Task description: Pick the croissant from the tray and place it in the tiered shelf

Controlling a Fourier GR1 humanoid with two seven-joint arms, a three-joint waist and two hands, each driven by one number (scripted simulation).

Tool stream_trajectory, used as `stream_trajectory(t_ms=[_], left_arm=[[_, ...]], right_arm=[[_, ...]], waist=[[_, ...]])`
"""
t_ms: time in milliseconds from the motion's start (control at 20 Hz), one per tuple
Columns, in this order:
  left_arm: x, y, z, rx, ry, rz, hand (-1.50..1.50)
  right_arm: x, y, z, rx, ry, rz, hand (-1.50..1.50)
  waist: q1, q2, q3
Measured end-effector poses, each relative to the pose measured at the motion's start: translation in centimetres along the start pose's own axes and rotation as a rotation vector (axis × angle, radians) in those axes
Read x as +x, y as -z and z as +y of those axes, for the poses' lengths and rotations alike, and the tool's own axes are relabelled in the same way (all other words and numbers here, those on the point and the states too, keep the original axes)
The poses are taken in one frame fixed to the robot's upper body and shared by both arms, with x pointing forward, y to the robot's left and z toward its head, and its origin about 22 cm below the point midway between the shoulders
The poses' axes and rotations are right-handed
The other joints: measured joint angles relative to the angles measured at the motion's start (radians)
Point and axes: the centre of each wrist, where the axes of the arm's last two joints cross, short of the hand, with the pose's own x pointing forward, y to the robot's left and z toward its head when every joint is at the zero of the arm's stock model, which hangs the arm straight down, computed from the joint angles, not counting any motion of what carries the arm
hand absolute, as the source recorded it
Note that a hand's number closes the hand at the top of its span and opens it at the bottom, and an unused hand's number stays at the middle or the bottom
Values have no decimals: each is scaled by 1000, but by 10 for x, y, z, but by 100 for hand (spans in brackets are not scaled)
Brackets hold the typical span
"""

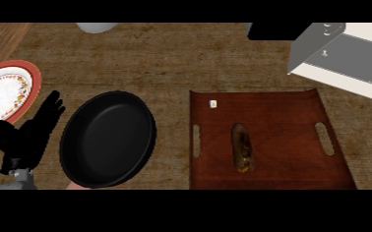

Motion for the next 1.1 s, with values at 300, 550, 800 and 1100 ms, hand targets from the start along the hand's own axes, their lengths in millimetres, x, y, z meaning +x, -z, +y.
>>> stream_trajectory(t_ms=[300,550,800,1100], left_arm=[[0,-3,5,7,-2,6,0],[-2,-4,6,14,-4,10,0],[-9,-6,10,30,-4,19,0],[-12,-12,11,42,-14,24,0]], right_arm=[[-11,-2,-23,28,203,33,-150],[-26,-10,-60,-10,346,21,-150],[-42,-31,-126,-54,410,20,-150],[-67,-76,-211,-107,402,79,-150]], waist=[[-10,-4,0],[-16,-4,0],[-28,-7,-1],[-46,-8,2]])
